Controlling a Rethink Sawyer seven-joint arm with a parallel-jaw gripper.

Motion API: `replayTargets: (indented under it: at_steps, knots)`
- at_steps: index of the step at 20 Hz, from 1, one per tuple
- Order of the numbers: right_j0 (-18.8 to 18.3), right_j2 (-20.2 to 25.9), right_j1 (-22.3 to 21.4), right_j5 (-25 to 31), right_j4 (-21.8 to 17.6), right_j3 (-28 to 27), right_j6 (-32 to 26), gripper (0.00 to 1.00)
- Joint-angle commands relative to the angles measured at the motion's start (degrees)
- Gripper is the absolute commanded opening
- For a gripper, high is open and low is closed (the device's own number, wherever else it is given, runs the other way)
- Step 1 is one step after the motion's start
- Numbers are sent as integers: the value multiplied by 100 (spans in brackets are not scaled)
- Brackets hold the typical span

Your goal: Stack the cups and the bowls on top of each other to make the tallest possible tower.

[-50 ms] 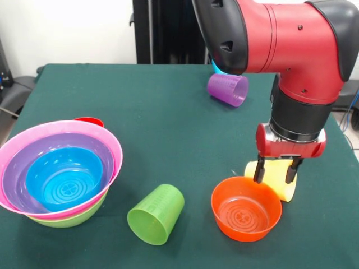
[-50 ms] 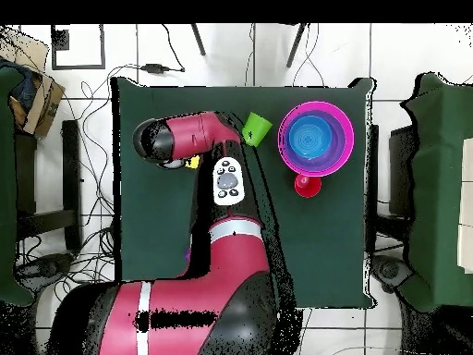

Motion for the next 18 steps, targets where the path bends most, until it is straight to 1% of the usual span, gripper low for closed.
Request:
replayTargets:
  at_steps: [1, 7, 10, 13, 17, 18]
  knots:
    - [-101, 131, -416, -117, 36, 446, 340, 100]
    - [-355, 216, -733, 103, 36, 694, -58, 100]
    - [-486, 267, -817, 180, 14, 732, -225, 100]
    - [-570, 329, -790, 177, -26, 701, -323, 100]
    - [-649, 392, -735, -72, -98, 829, -300, 100]
    - [-662, 404, -701, -61, -102, 776, -300, 100]
